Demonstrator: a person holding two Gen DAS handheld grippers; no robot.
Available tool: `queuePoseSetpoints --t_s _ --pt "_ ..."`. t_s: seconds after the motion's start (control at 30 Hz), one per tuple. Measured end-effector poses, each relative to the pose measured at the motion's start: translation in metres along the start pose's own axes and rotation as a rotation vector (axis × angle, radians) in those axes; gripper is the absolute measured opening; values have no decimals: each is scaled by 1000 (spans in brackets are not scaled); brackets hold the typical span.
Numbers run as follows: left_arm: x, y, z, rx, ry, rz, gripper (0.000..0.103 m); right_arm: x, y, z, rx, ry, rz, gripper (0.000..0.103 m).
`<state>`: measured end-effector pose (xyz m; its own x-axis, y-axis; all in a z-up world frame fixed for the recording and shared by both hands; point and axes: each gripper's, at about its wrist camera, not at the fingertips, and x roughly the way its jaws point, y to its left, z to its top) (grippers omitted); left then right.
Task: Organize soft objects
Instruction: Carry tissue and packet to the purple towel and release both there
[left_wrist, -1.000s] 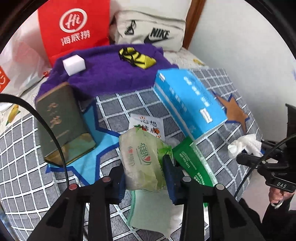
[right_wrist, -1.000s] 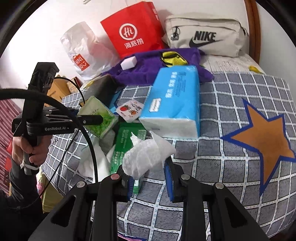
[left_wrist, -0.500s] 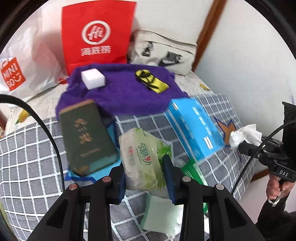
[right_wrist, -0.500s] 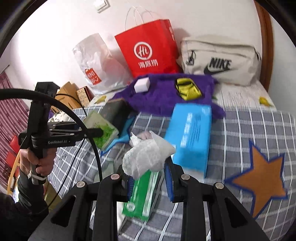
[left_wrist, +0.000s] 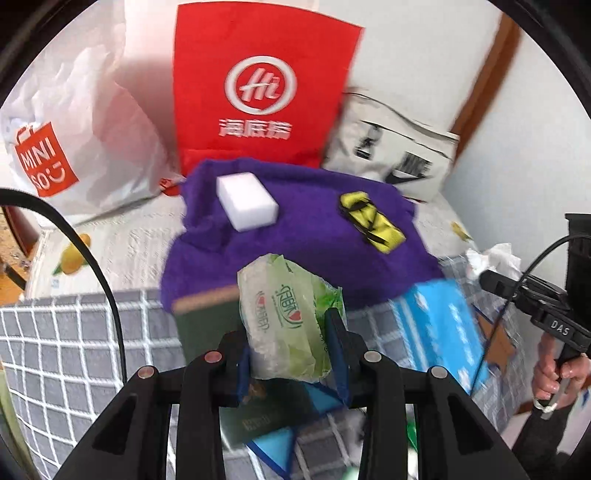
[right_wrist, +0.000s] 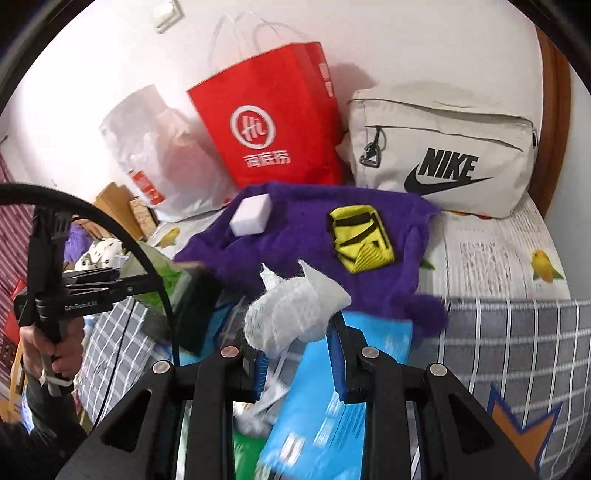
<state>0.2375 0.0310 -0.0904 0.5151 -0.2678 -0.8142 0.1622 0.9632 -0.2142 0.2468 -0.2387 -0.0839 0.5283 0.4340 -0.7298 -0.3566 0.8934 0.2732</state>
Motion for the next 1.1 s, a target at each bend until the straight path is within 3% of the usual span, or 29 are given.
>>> queuePoseSetpoints --t_s 0.2,0.4,0.73,1.1 --pt "28 12 36 -29 11 49 34 48 -24 27 49 68 -9 28" --pt "59 21 56 -58 53 59 34 73 -26 31 41 110 -5 28" --pt "100 23 70 -73 109 35 34 102 -37 34 42 181 -13 28" --pt "120 28 73 -68 162 53 38 125 -50 37 20 255 -96 34"
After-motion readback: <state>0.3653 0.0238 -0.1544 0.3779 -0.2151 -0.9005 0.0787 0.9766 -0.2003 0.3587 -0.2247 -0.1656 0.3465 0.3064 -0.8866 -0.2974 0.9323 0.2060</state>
